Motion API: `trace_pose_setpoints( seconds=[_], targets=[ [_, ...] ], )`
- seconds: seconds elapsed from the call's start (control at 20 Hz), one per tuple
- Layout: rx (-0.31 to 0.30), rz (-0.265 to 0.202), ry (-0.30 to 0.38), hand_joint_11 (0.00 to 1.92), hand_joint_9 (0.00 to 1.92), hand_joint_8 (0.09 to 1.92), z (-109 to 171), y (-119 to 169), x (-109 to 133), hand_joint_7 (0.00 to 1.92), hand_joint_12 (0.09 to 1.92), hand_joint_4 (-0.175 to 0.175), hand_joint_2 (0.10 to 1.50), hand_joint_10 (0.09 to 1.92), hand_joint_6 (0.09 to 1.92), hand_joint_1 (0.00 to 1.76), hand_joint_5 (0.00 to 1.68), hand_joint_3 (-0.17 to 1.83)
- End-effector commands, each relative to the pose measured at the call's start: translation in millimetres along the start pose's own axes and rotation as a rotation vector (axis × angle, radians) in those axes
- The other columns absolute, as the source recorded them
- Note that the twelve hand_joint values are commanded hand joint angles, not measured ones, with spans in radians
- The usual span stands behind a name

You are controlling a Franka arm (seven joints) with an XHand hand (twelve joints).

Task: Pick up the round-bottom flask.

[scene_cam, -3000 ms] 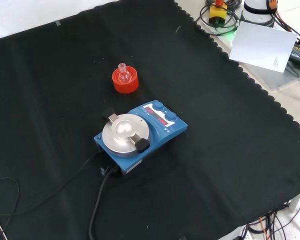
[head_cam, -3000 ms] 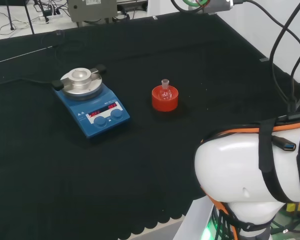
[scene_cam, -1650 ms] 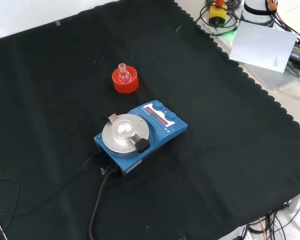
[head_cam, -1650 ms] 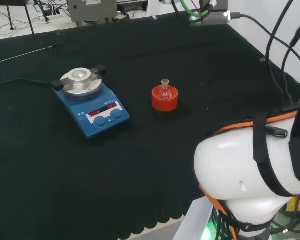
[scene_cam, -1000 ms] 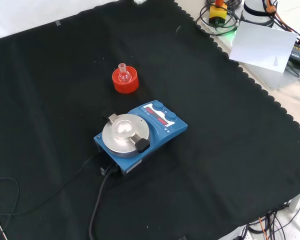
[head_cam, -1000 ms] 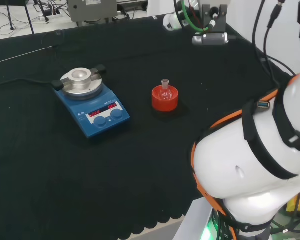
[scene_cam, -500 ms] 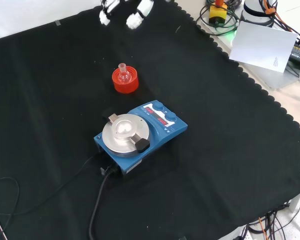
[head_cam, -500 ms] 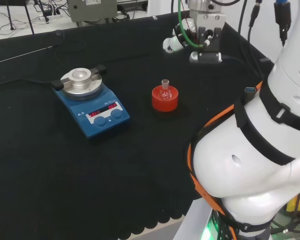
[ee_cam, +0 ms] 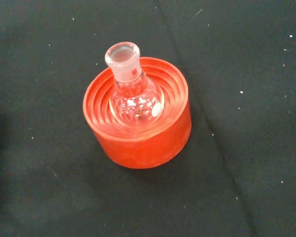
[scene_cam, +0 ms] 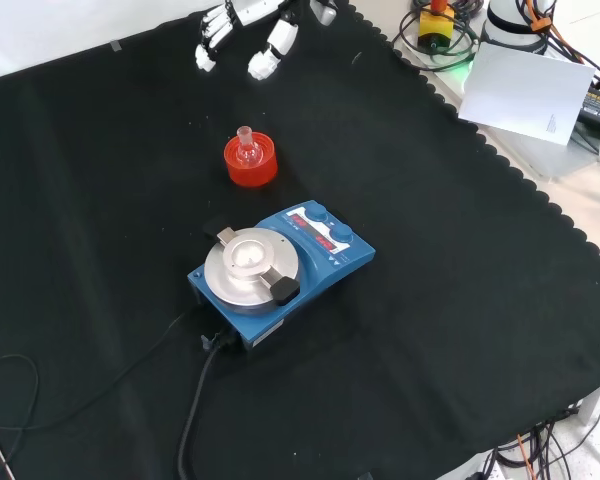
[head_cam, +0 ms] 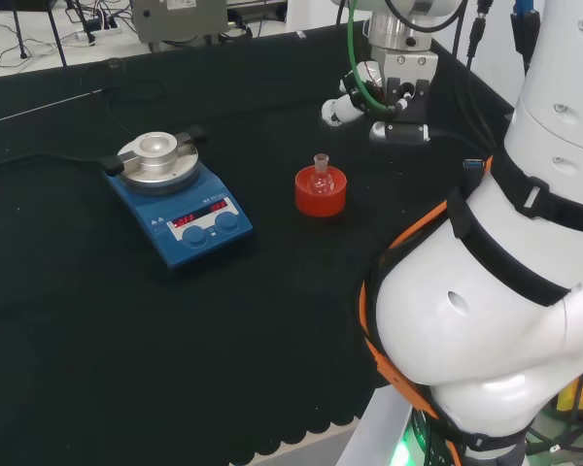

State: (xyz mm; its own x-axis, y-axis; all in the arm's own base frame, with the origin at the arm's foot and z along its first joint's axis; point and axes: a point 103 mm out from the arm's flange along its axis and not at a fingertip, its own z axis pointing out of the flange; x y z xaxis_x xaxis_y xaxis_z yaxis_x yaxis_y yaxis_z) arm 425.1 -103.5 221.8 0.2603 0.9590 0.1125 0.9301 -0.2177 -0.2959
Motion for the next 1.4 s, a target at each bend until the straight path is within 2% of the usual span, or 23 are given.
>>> trace_pose_setpoints(
  seconds=[0.05, 0.3, 0.55, 0.95, 1.1, 1.4],
  targets=[
    [-0.044, -0.035, 0.102, 0.00, 0.28, 0.60, 31, 21, -6, 0.16, 1.24, -0.024, 0.97, 0.72, 0.09, 0.61, 0.34, 0.28],
    [-0.037, -0.030, 0.147, 0.00, 0.31, 0.62, 48, 25, -8, 0.18, 1.27, -0.021, 0.79, 0.72, 0.09, 0.75, 0.38, 0.49],
    [-0.051, -0.028, 0.171, 0.00, 0.32, 0.63, 62, 26, -9, 0.18, 1.30, -0.022, 0.68, 0.73, 0.09, 0.81, 0.43, 0.63],
    [-0.073, -0.046, 0.198, 0.00, 0.33, 0.65, 79, 27, -6, 0.19, 1.31, -0.026, 0.55, 0.73, 0.09, 0.87, 0.50, 0.71],
    [-0.065, -0.048, 0.202, 0.00, 0.33, 0.64, 87, 29, -7, 0.18, 1.31, -0.025, 0.54, 0.73, 0.09, 0.88, 0.51, 0.72],
    [-0.088, -0.065, 0.225, 0.00, 0.33, 0.64, 95, 34, -6, 0.18, 1.30, -0.028, 0.52, 0.73, 0.09, 0.87, 0.54, 0.72]
  ],
)
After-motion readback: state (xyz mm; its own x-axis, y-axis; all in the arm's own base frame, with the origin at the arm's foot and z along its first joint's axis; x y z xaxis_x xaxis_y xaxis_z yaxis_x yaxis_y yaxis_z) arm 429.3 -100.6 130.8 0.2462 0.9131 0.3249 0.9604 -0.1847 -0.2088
